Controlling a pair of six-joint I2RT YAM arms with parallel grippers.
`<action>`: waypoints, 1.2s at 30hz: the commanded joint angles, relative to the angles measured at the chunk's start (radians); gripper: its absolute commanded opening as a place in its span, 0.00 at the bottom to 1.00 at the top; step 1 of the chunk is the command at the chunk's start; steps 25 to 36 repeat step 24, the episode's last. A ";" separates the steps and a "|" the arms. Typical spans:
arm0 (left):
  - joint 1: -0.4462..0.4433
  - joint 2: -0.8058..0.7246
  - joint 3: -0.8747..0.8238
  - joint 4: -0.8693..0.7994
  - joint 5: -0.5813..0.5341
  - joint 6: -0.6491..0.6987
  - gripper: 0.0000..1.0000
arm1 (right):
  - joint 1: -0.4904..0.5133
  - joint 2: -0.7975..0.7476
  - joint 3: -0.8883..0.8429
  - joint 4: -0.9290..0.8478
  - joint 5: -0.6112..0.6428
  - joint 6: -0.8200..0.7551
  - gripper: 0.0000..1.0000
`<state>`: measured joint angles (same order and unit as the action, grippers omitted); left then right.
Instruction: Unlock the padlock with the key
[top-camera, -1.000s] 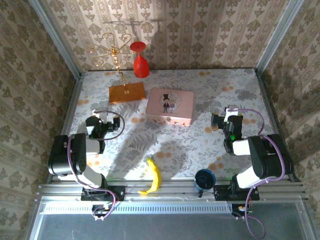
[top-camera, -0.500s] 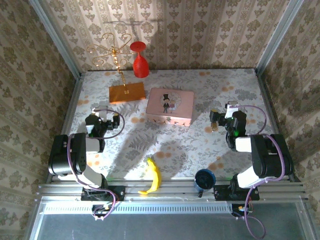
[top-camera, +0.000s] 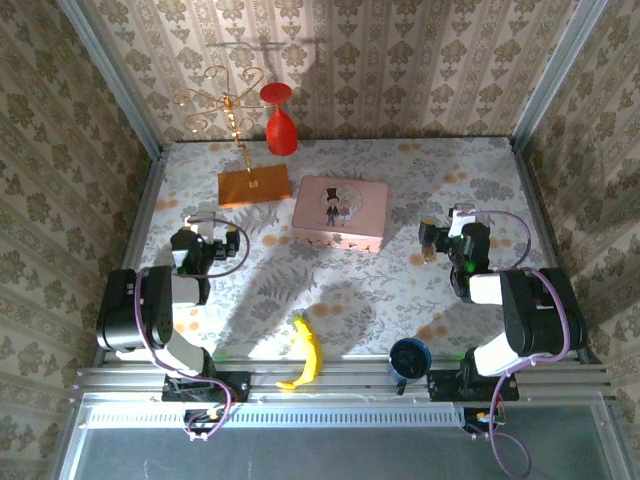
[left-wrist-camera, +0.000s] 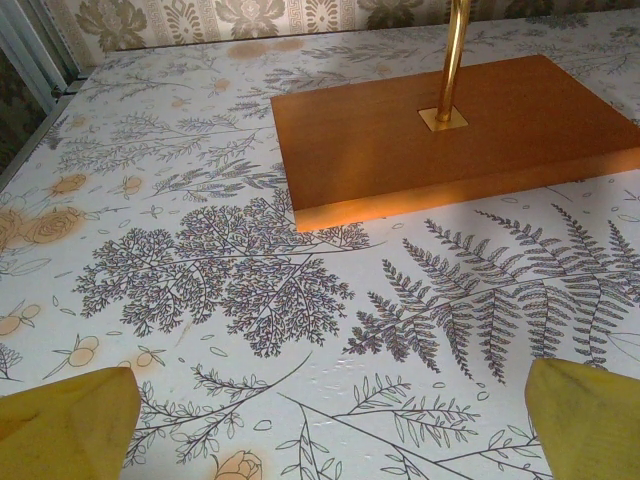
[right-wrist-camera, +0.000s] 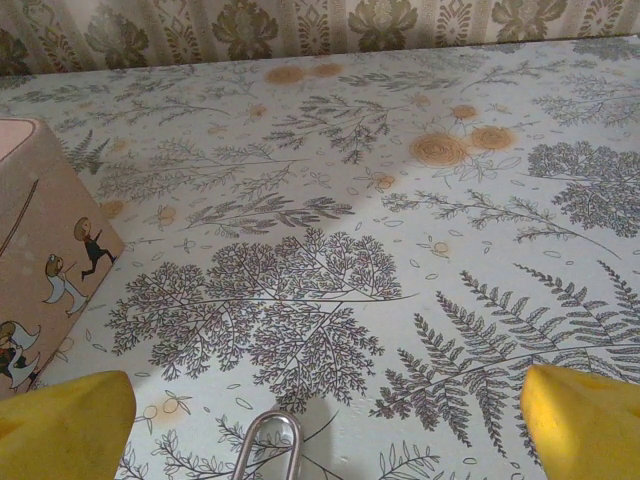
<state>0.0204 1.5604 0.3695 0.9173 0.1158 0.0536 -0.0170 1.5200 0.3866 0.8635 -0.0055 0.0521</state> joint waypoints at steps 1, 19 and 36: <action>-0.007 -0.005 0.020 0.012 -0.007 0.018 1.00 | 0.009 0.008 0.017 -0.006 0.031 -0.003 1.00; -0.017 -0.004 0.018 0.015 -0.016 0.027 1.00 | 0.015 0.008 0.020 -0.012 0.044 -0.009 1.00; -0.017 -0.004 0.017 0.015 -0.016 0.027 1.00 | 0.016 0.008 0.021 -0.012 0.044 -0.008 1.00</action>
